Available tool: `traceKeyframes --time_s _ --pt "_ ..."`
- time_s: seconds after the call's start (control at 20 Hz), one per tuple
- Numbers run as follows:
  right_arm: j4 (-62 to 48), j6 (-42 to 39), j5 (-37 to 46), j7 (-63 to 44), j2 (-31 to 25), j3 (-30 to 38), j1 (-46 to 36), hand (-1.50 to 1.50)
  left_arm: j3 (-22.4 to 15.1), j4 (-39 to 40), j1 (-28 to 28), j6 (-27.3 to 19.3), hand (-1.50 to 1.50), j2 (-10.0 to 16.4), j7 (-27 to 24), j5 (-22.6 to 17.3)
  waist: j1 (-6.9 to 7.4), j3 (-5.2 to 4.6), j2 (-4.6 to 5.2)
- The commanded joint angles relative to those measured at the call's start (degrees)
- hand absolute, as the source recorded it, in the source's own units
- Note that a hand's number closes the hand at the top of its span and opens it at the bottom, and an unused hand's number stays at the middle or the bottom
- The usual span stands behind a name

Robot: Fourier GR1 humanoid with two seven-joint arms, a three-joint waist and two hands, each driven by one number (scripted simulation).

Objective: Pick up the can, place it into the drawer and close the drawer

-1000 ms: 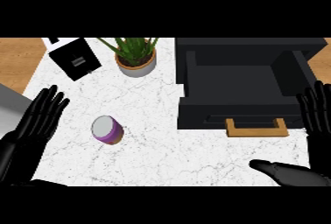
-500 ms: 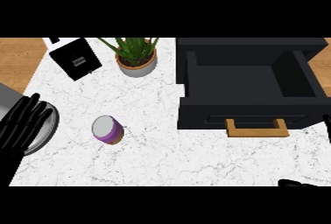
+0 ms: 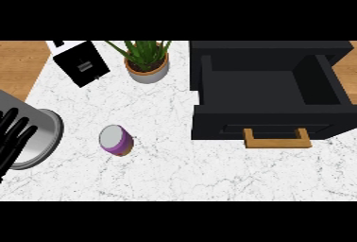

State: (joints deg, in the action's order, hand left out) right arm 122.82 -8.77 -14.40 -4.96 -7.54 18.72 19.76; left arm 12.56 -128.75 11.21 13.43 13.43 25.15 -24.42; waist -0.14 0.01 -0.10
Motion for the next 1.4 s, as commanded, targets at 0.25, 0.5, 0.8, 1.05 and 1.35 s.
traceKeyframes --time_s 0.25,0.5,0.8,1.05,1.35 --pt "-0.19 -4.39 -2.09 1.45 1.27 3.29 2.85 -1.5 -0.34 4.5 -6.25 -4.51 -1.5 -2.68 5.89 -5.03 -0.27 0.0 0.07" --pt "-1.71 -7.29 -5.48 1.28 0.24 7.12 1.87 -1.5 2.7 6.69 -5.36 -2.21 -1.5 -1.74 7.82 -10.04 0.0 -0.01 0.05" --pt "-0.11 -8.33 -4.72 -0.23 2.38 7.49 2.2 -1.5 -5.24 8.62 -6.65 -6.34 -1.5 -7.83 5.07 0.2 0.0 -0.01 0.06" --pt "3.13 -10.85 -5.9 -0.61 3.5 9.89 5.21 -1.5 -7.71 18.93 -10.82 -6.07 -1.5 -9.48 -0.88 6.44 -0.26 -0.02 0.09" --pt "-0.77 -13.81 -13.0 -3.22 -1.75 16.79 2.41 -1.5 -6.9 27.06 -13.17 -5.71 -1.5 -9.49 -5.29 8.91 -0.22 -0.02 0.09"
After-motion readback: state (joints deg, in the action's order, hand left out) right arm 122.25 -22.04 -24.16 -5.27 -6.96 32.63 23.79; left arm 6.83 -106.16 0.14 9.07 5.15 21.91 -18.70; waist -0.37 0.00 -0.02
